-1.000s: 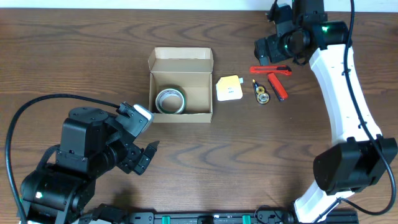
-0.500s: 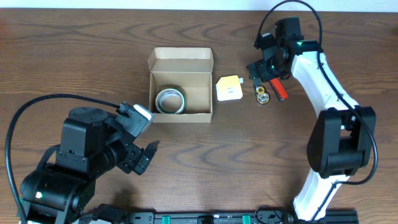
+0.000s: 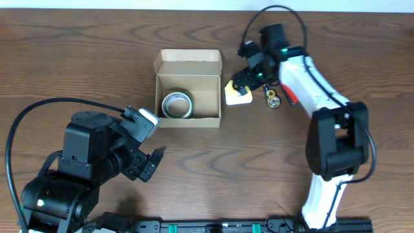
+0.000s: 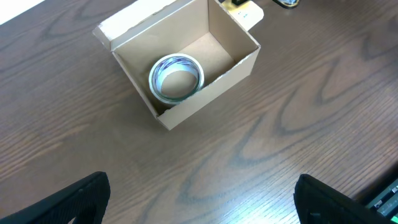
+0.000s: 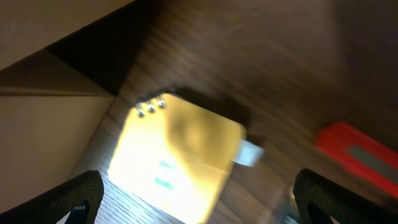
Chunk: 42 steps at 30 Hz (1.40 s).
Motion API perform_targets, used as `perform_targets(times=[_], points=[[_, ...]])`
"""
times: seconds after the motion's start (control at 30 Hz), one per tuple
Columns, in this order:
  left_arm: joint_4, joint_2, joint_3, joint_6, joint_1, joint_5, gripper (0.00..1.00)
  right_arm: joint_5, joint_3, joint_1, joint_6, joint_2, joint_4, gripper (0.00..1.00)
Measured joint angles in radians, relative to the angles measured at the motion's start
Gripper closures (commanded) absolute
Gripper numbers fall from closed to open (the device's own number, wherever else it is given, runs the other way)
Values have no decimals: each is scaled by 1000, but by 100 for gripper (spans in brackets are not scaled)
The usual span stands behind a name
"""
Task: Pack container
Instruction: 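Move the right gripper to the yellow spiral notepad, then grasp the yellow notepad edge with the right gripper, then carry the yellow notepad into the box and lower it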
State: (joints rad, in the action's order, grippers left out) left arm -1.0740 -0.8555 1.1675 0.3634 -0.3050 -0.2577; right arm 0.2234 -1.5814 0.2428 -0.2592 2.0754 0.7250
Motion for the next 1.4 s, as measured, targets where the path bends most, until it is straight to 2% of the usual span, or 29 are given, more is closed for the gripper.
perform_targets(times=[0.27,1.13,1.4], points=[[0,0,0,0,0,0,5,-67,0,70,60,52,-40,1],[0,0,0,0,0,0,5,-184,1,71,129,117,-50,1],[0,0,0,0,0,0,5,-195,-1,73,217,117,-15,1]])
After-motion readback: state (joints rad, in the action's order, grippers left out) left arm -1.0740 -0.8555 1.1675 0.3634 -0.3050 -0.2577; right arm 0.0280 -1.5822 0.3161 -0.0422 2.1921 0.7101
